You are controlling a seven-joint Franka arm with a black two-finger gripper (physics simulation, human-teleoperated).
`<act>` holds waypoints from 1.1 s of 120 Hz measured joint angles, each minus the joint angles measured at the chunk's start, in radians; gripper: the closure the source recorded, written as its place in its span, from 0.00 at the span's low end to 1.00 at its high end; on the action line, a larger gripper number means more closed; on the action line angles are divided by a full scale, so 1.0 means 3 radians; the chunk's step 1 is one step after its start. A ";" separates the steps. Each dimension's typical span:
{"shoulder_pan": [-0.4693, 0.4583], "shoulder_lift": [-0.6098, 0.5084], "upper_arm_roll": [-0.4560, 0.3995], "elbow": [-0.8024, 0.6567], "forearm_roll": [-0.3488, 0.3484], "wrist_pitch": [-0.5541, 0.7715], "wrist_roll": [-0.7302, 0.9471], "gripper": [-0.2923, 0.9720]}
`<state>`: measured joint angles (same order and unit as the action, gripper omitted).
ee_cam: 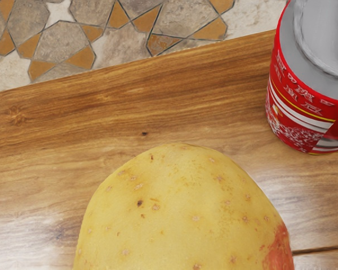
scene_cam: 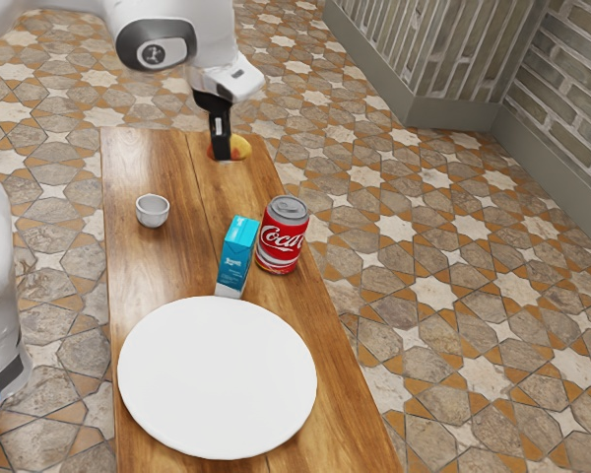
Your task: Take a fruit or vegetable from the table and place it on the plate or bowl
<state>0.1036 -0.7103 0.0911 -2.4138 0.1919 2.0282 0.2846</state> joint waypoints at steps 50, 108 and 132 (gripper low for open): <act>-0.0007 0.0061 -0.0849 0.0371 -0.0410 -0.0406 0.0028 0.55; -0.0014 0.0118 -0.1820 0.0489 -0.0978 -0.0469 0.0050 0.54; -0.0015 0.0134 -0.2110 0.0468 -0.1191 -0.0461 0.0055 0.55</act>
<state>0.0990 -0.6701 -0.5419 -2.2732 -0.1654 1.8900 0.3012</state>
